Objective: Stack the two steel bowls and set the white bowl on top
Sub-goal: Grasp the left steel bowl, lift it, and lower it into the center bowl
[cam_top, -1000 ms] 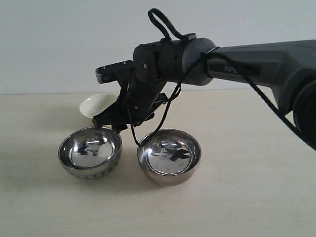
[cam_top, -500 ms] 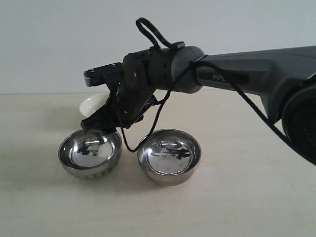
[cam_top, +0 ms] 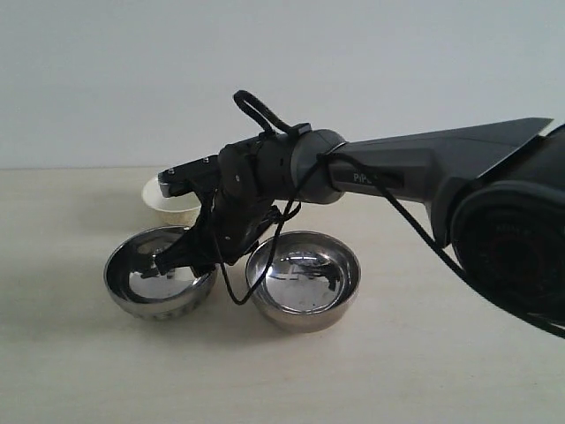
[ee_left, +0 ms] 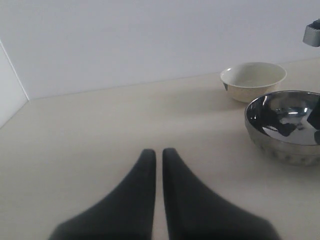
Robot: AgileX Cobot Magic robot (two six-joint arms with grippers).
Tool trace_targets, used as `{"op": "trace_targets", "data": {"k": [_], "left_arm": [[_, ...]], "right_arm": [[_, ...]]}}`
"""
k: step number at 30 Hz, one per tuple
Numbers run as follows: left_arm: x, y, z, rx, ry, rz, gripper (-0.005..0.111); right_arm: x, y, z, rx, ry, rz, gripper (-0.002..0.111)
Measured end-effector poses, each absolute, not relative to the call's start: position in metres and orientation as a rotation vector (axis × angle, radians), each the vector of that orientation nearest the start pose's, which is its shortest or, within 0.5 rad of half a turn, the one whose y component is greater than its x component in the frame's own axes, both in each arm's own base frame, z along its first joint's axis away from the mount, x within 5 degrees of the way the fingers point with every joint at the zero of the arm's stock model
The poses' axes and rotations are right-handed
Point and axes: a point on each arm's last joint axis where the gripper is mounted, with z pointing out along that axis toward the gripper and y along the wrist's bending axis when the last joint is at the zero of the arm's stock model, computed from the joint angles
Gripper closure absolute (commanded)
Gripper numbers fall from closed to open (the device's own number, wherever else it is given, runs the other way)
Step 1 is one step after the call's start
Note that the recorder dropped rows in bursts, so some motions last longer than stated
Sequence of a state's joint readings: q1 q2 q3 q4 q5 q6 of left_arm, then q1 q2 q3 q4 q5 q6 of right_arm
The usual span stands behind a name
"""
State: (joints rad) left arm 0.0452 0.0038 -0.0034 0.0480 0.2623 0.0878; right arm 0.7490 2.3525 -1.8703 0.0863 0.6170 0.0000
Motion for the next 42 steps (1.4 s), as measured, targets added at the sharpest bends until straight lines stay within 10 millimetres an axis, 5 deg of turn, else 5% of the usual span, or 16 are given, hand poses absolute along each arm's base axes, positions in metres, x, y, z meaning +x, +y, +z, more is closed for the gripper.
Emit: {"op": "trace_targets", "data": {"k": [2,14,28,36,42], "left_arm": [[0.055,0.004,0.19,0.069,1.747,0.142,0.103],[0.055,0.004,0.19,0.069,1.747,0.142,0.103],[0.055,0.004,0.19,0.069,1.747,0.142,0.103],[0.055,0.004,0.19,0.069,1.747,0.142,0.103],[0.055,0.004,0.19,0.069,1.747,0.142,0.103]], "right_arm": [[0.374,0.354,0.143,-0.888,2.467,0.364,0.106],[0.372,0.354,0.151,-0.828,2.494,0.406,0.108],[0.353,0.342,0.248,-0.669,2.467,0.606,0.108],[0.353,0.302,0.288,-0.619,2.534,0.589,0.108],[0.366,0.26,0.27,-0.501,2.642,0.522,0.108]]}}
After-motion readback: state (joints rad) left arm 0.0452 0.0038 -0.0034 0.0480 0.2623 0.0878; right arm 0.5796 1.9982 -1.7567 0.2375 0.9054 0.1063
